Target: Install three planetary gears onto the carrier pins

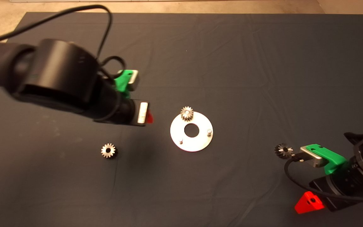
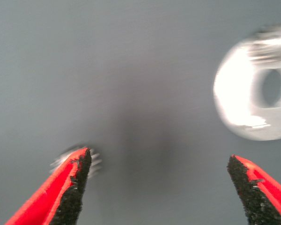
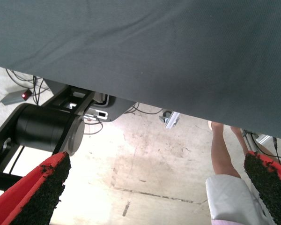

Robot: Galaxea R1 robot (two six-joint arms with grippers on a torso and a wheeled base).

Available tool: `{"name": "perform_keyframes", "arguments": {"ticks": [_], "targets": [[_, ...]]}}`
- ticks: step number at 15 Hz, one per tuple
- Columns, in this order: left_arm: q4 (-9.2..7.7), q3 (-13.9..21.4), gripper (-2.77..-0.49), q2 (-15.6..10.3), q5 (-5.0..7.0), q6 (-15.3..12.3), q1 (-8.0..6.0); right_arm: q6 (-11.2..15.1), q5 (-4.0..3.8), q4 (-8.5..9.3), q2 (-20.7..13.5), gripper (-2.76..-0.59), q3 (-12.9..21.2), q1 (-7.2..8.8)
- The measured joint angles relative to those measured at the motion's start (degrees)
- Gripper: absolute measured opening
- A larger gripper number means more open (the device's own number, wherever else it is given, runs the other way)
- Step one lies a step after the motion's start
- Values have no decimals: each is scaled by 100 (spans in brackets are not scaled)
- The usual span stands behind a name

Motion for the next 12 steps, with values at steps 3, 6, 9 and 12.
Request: {"name": "perform_keyframes", "arguments": {"ticks": [3, 6, 9, 12], "targets": [[71, 563, -96, -641, 95, -68, 108, -4, 20, -2, 29, -60, 0, 18], [219, 835, -87, -891, -6, -71, 248, -4, 1, -2, 27, -60, 0, 15], [324, 907, -69, -1125, 43, -63, 561, -4, 22, -2, 46, -60, 0, 18], [474, 962, -64, -1127, 24, -31, 723, -4, 4, -2, 44, -60, 0, 17]]}}
